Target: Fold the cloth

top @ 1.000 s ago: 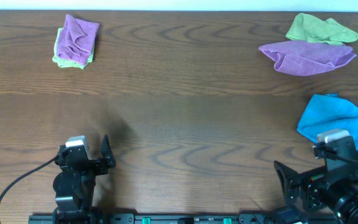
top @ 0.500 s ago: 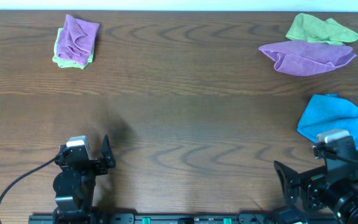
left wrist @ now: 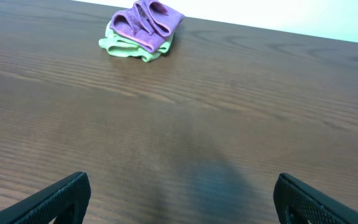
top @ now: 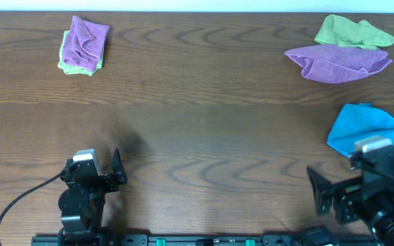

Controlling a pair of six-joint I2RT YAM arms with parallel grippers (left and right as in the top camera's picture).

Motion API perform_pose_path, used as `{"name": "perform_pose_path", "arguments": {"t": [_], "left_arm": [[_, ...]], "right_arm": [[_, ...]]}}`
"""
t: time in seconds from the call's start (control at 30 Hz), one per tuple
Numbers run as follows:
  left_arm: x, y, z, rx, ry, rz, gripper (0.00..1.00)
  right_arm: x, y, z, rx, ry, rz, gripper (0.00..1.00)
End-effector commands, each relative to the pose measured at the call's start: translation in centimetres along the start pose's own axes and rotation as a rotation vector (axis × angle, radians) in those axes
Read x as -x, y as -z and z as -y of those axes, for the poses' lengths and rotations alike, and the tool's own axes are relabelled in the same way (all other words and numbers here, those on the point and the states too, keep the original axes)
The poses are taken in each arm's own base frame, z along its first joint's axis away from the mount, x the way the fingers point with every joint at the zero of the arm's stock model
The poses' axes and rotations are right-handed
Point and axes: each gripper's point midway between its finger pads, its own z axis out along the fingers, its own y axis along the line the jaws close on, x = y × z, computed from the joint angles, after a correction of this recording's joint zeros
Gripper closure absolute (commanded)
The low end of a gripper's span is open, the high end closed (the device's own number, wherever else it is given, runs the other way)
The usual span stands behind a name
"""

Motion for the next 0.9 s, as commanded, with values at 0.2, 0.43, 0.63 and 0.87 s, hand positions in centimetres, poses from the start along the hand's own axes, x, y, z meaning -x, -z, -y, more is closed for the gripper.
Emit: {"name": "perform_pose_path", "arguments": {"t": [0.2, 0.43, 0.63, 0.87], "left_arm": [[-0.8, -0.3, -0.3, 0.013, -0.017, -0.012, 0.05], [-0.8, -0.3, -0.3, 0.013, -0.017, -0.012, 0.05], [-0.8, -0.3, -0.3, 0.013, -0.017, -0.012, 0.05], [-0.8, -0.3, -0.3, 0.013, -0.017, -0.012, 0.05]], "right_arm": [[-2.8, -1.6, 1.7, -0.121, 0.025, 0.240, 0.01], [-9.2, -6.6, 1.2, -0.108, 0.025, 0.228, 0.01], [-12.5, -10.5, 1.0, -0.096, 0.026, 0.216, 0.01], [-15.5, -13.2, 0.9, -0.091, 0.026, 0.144, 0.01]]}}
